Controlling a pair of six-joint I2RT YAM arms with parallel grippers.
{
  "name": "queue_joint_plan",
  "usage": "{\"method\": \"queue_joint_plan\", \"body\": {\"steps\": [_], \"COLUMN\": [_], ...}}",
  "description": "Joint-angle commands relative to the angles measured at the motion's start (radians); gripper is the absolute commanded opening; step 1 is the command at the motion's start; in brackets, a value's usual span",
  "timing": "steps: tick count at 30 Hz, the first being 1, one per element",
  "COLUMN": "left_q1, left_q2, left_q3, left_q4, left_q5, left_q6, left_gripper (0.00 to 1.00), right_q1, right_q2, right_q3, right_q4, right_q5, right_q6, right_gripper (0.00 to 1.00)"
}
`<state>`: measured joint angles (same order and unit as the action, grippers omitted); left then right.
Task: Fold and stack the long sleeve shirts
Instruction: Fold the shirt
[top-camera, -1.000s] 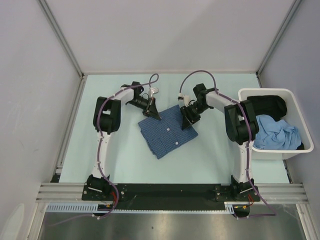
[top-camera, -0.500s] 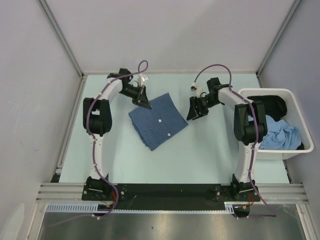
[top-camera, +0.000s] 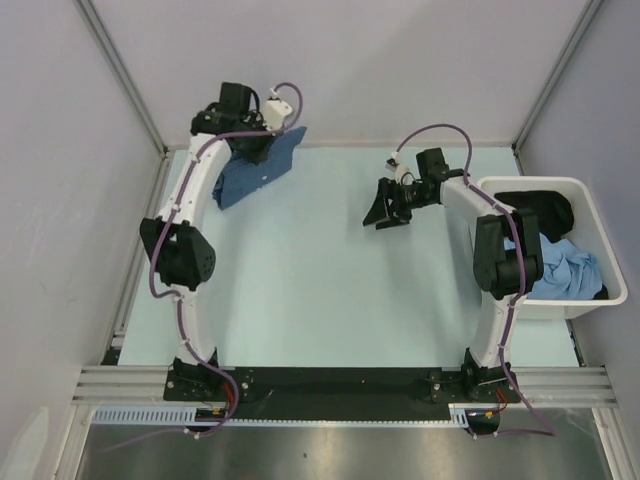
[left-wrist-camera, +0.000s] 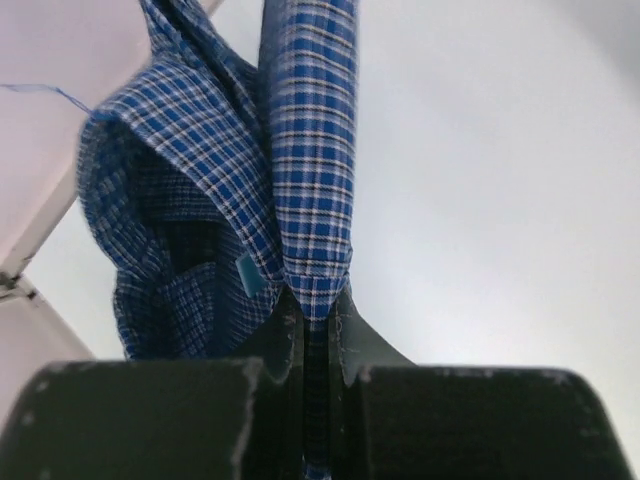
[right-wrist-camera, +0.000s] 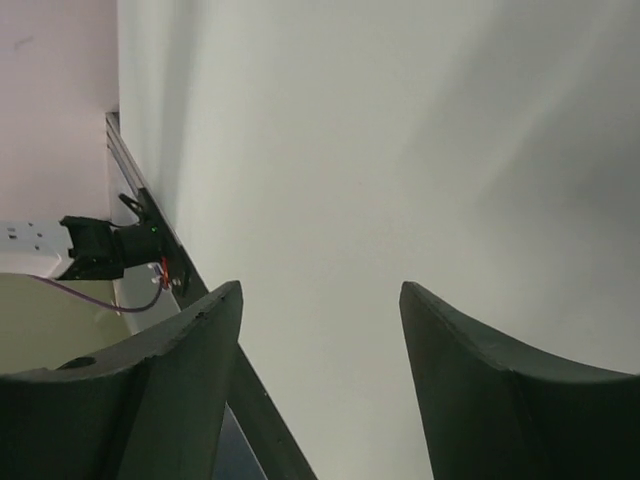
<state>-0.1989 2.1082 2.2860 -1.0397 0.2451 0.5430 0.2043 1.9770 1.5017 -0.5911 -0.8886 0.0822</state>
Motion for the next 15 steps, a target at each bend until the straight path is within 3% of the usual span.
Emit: {"method": "queue_joint_plan", "body": {"steps": [1,3,6,10,15], "left_q1": [-0.17,-0.217,-0.356,-0.483,-0.614], "left_q2": [-0.163,-0.211,-0.192,-0.165,-0.174], "left_q3": [-0.355,-0.588,-0.773,-0.865,-0.902], "left_q4": [0.252,0.405,0.528,0.596,0.622], "left_q5": [-0.294,-0.32,-0.404,-0.472,-0.452], "left_q6": [0.101,0.075,-0.018,-0.177,-0.265], "left_gripper": [0.0,0.0,0.0,0.0,0.0], "right_q1": [-0.013,-0.016,-0.016,-0.019,-0.025], "right_q2": [-0.012,0.002,0.022,0.031,0.023], "right_q3": [-0.043,-0.069,-0.084,-0.118,-0.225], "right_q4": [0.095,0.106,0.128,0.139,0.195], "right_q5": [-0.061,-0.075,-0.099,-0.115,-0.122], "right_q6": [0.137,0.171,0.2,0.232,0.312], "right_gripper": [0.7,0.71,0.71,0.72,0.73]}}
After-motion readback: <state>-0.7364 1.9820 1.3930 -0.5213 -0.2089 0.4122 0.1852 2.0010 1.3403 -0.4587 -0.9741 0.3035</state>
